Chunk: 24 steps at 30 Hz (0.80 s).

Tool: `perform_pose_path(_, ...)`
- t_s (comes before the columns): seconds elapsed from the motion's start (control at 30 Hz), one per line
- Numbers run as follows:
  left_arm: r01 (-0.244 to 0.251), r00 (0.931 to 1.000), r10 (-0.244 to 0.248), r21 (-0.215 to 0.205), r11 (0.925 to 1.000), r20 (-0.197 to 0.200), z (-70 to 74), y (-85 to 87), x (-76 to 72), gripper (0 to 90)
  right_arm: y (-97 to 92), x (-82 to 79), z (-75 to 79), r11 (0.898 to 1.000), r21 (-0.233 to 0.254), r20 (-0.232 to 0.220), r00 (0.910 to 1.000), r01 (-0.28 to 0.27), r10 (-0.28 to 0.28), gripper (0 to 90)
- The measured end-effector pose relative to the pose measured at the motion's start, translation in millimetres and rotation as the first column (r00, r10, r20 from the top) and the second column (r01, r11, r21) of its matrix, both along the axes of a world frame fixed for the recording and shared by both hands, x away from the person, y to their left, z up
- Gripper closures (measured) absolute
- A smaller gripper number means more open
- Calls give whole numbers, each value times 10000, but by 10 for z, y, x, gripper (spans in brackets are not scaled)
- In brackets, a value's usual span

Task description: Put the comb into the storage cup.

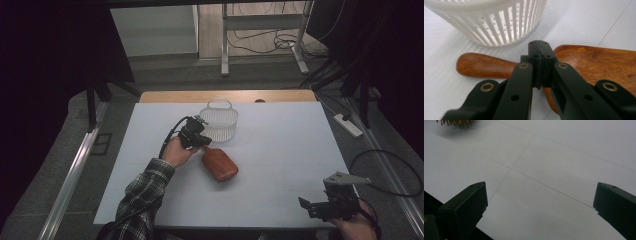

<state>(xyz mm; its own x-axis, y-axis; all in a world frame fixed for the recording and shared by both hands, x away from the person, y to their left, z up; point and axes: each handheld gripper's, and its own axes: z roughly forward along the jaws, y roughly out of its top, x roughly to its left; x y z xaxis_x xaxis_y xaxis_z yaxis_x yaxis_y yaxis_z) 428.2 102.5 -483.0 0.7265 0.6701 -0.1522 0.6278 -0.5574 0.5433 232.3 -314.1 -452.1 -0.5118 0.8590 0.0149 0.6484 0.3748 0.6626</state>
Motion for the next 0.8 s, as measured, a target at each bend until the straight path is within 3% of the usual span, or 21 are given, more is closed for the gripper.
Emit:
perform_pose_path(0.2, 6, 9997, -3, 133, 9999, -252, -125, -32, 73, 889, 0, 3, -2, 10000, -11, -26, 10000, 4, -4, 0)
perform_pose_path(0.4, -51, 9998, 57, 289, 9996, -213, -211, -36, 121, 890, 1, 4, -3, 10000, -21, -42, 10000, -22, 22, 0)
perform_pose_path(0.8, 50, 9994, -33, 536, 9986, -333, -234, 6, 51, 891, 2, 2, -5, 10000, -42, -70, 10000, -15, 15, 0)
